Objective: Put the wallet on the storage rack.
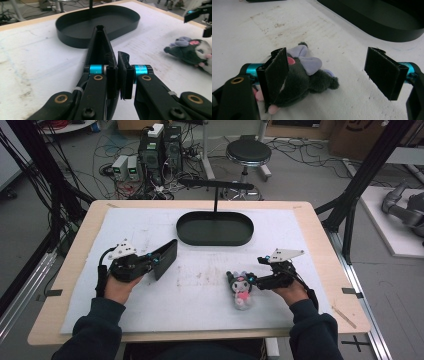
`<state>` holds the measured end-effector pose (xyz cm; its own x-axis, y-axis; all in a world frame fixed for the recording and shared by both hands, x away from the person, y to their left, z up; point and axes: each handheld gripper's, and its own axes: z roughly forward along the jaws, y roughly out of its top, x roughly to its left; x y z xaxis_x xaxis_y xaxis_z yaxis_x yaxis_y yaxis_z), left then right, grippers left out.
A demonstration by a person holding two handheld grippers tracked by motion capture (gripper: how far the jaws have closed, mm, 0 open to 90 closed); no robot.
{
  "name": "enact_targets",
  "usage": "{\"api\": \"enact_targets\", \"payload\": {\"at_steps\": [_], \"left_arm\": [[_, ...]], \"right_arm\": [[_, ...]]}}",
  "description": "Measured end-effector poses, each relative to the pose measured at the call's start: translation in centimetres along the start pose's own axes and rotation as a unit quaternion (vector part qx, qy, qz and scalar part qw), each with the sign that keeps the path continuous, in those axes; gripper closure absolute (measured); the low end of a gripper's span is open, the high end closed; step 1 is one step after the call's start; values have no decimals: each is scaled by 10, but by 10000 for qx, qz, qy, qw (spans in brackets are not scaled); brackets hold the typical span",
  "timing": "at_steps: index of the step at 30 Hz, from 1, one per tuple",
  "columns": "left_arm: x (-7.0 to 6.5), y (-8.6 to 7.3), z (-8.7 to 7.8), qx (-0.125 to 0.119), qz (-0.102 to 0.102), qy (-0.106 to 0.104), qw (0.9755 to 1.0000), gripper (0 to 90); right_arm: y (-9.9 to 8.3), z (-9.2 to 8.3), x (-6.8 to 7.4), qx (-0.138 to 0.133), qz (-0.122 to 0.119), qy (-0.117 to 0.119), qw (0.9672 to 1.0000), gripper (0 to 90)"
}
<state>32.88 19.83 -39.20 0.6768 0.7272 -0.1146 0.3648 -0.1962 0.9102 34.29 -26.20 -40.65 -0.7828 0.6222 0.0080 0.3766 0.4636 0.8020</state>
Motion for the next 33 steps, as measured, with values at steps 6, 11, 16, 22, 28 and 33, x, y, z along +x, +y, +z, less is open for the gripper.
{"api": "enact_targets", "payload": {"at_steps": [6, 11, 16, 22, 28, 33], "left_arm": [[2, -1, 1, 56, -74, -75, 9999, 848], [3, -4, 4, 137, -79, 30, 9999, 770], [3, -5, 7, 158, -30, 39, 9999, 719], [4, -5, 5, 49, -31, 138, 9999, 627], [3, -4, 5, -107, 134, 161, 9997, 507], [2, -4, 6, -147, 215, 101, 9996, 505]], "right_arm": [[0, 0, 0, -12, -11, 2, 10000, 197], [0, 0, 0, -11, 0, 11, 10000, 197], [0, 0, 0, -6, 4, 1, 10000, 197], [0, 0, 0, 5, -7, 2, 10000, 197], [0, 0, 0, 12, 2, 9, 10000, 196], [0, 0, 0, 15, 6, 5, 10000, 197]]}}
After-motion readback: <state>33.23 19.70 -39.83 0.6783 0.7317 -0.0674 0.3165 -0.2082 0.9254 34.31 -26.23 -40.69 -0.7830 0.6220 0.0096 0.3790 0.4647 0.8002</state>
